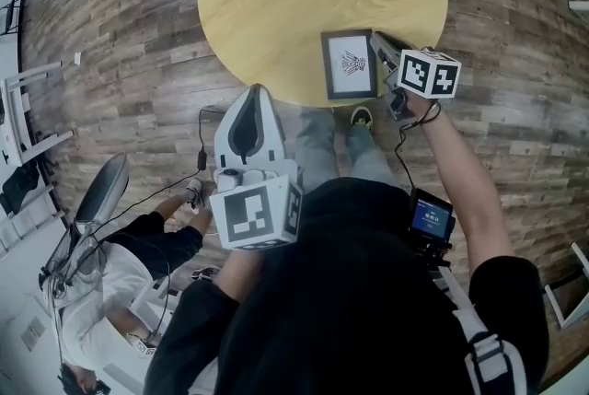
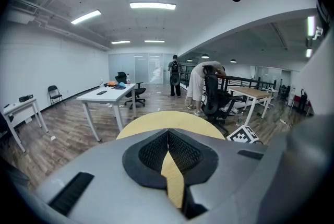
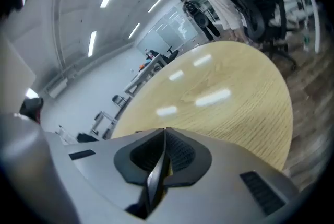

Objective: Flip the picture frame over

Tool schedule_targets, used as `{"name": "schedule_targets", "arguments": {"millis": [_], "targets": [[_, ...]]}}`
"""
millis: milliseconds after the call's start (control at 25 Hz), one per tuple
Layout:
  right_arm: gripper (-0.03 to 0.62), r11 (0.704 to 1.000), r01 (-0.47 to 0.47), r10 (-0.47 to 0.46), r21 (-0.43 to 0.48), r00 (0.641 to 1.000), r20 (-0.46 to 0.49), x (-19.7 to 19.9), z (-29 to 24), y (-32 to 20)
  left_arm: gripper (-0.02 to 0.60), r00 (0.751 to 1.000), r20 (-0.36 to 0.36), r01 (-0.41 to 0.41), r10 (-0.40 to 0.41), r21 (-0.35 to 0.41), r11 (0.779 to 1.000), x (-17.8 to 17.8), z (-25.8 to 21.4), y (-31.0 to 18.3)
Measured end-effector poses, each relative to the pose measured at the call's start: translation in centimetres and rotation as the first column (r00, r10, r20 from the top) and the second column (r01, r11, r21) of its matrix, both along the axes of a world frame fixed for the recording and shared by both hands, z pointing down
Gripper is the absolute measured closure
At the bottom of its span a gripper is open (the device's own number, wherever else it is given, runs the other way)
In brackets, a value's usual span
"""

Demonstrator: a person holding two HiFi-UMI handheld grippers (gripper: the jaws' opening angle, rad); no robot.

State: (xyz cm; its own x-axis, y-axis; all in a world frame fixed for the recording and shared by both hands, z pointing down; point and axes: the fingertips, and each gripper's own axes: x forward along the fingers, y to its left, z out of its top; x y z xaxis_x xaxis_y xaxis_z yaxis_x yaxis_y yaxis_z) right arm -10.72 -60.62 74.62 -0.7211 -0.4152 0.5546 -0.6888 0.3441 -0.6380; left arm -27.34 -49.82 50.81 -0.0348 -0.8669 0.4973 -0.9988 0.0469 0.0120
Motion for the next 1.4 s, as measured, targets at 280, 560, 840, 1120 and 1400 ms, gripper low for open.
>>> {"name": "schedule_targets", "arguments": {"millis": [280, 560, 840, 1120, 1400], "targets": [[0.571, 0.977, 0.176, -0.144, 0.122, 0.961, -0.235, -0.9, 0.7, 0.5, 0.560, 1.000, -0.008, -0.020, 0.020, 0.010, 1.000, 0.6, 0.1, 0.1], [0.571, 0.903, 0.324, -0.234, 0.282, 0.922, -0.309, -1.7, -3.7, 2.3, 0.560, 0.999, -0.010, -0.035, 0.035, 0.036, 0.999, 1.3, -0.6, 0.3], [0.571, 0.773, 0.346, -0.223, 0.532, 0.933, -0.283, -0.7, -14.6, 5.0, 0.560, 0.995, -0.007, -0.094, 0.096, 0.098, 0.991, 5.0, -2.8, 1.3], [0.571, 0.643, 0.276, -0.121, 0.715, 0.958, -0.261, 2.6, -25.3, 9.3, 0.560, 0.987, -0.003, -0.156, 0.159, 0.191, 0.969, 8.6, -6.4, 3.1], [0.571, 0.575, 0.228, -0.058, 0.786, 0.969, -0.239, 7.4, -31.8, 14.4, 0.560, 0.984, -0.018, -0.165, 0.176, 0.261, 0.951, 11.8, -9.8, 6.6]]}}
